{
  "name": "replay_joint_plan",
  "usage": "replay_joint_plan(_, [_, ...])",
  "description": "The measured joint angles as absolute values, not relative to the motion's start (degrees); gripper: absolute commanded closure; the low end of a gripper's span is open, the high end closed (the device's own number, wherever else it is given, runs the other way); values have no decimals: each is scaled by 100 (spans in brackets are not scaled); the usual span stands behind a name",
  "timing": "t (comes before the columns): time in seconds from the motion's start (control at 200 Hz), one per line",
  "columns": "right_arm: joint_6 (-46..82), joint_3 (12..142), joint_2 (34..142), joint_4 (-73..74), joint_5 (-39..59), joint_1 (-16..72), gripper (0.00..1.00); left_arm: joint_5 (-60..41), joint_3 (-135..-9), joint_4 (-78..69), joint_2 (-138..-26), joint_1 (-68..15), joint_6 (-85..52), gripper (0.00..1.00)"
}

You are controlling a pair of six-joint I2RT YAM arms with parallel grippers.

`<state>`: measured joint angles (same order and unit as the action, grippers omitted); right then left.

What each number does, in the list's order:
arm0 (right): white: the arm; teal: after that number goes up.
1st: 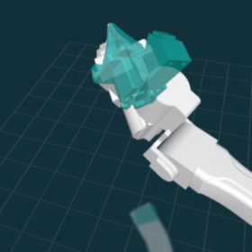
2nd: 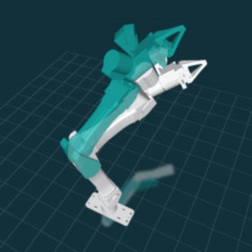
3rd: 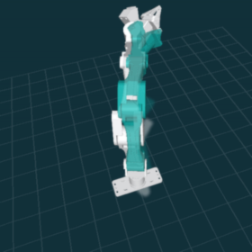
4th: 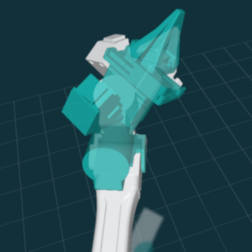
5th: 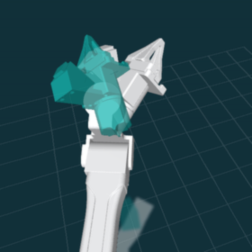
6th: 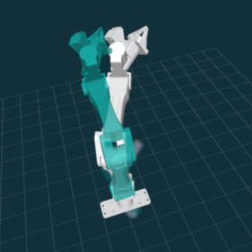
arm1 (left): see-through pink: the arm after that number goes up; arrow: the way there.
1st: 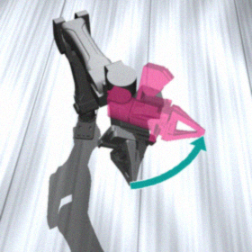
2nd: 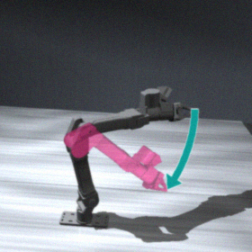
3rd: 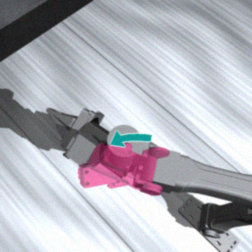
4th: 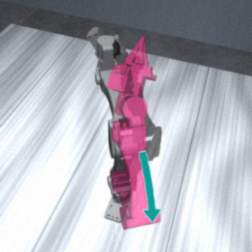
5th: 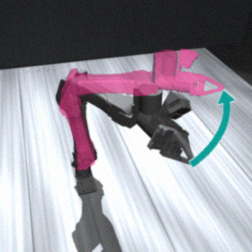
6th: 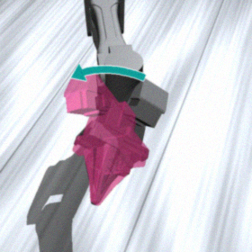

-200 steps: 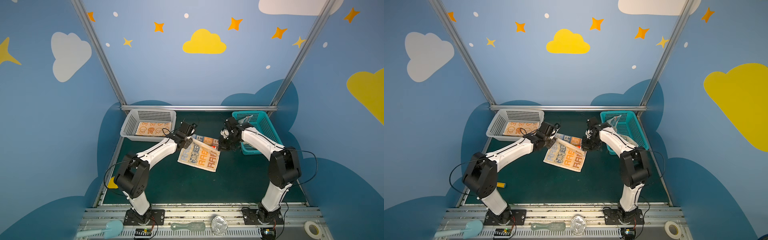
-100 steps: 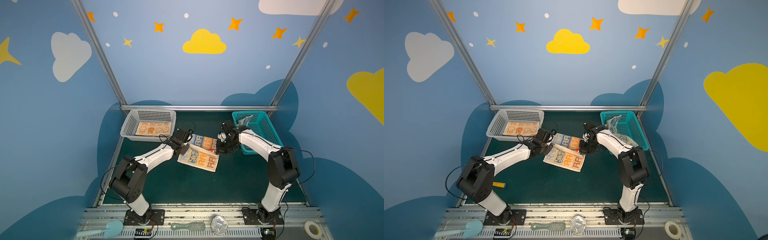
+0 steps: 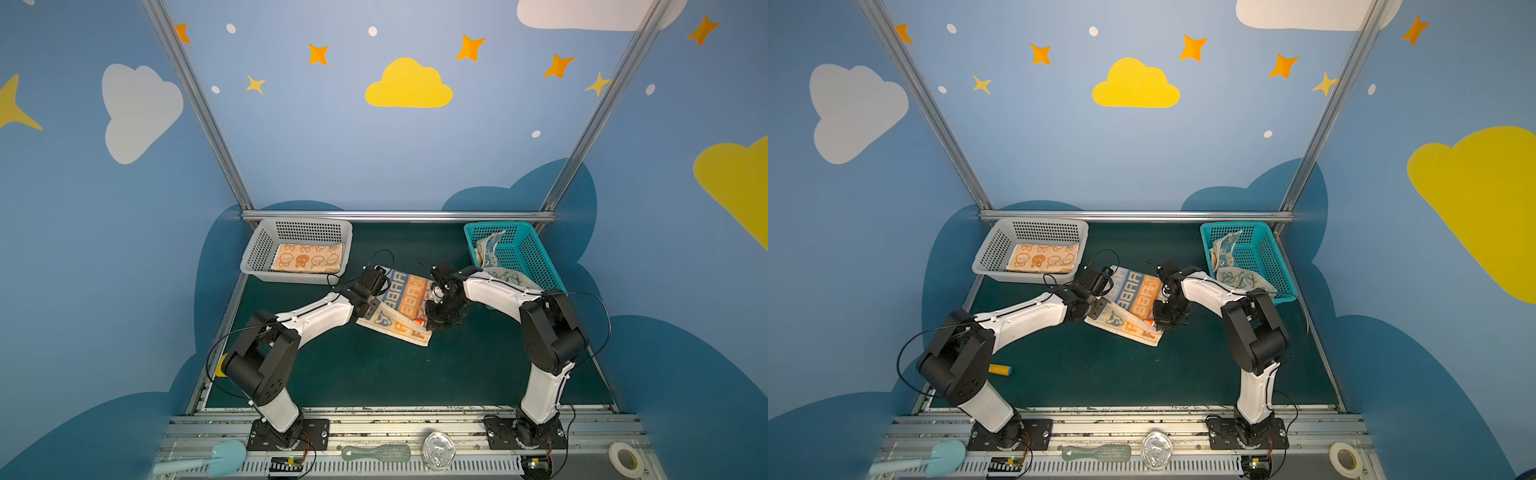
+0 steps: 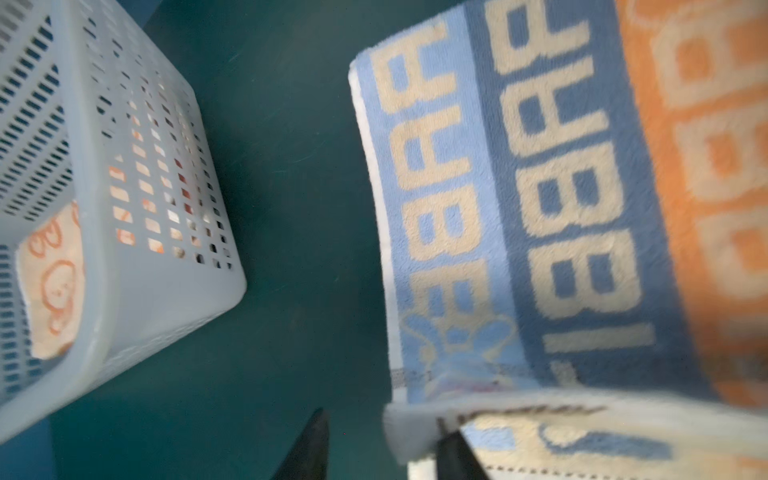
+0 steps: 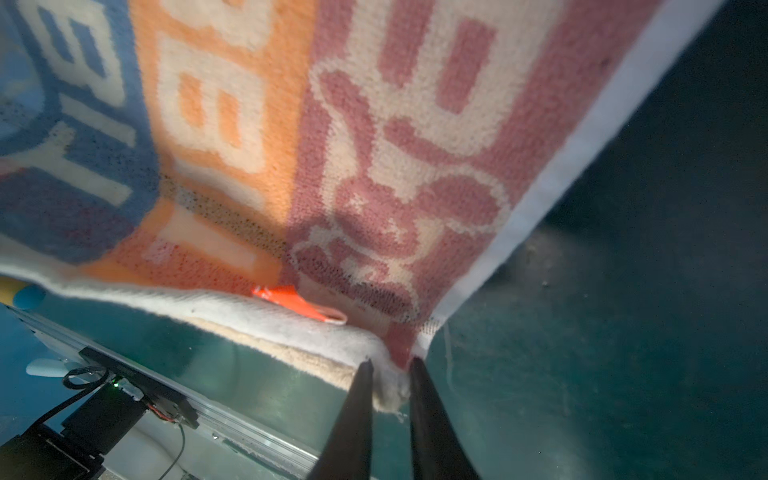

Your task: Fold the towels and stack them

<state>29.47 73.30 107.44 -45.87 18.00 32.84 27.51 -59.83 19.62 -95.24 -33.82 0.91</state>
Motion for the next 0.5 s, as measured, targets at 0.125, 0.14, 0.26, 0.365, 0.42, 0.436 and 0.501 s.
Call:
replay_joint_plan(0.125, [2934, 7400, 10733, -4713, 1789, 3284, 53, 2904, -5988, 2112, -9445, -3387, -163, 1])
replay_joint_plan(0.14, [2928, 7411, 10722, -4729, 1791, 3284, 51, 2919, -5990, 2132, -9415, -3387, -178, 0])
replay_joint_plan(0.26, [2902, 7476, 10527, -4873, 1782, 3277, 36, 2950, -6180, 2401, -9164, -3387, -338, 0])
replay_joint_plan(0.365, [2886, 7590, 10241, -4967, 1833, 3223, 22, 3000, -6628, 2567, -8936, -3380, -493, 0])
replay_joint_plan(0.42, [2895, 7669, 10127, -4976, 1929, 3140, 19, 2932, -6801, 2561, -8792, -3356, -596, 0])
replay_joint_plan(0.436, [2895, 7690, 10110, -4976, 1942, 3114, 18, 2899, -6840, 2554, -8746, -3347, -617, 0])
replay_joint_plan(0.501, [2919, 7795, 10079, -4945, 2078, 2965, 17, 2652, -6978, 2550, -8628, -3271, -749, 0])
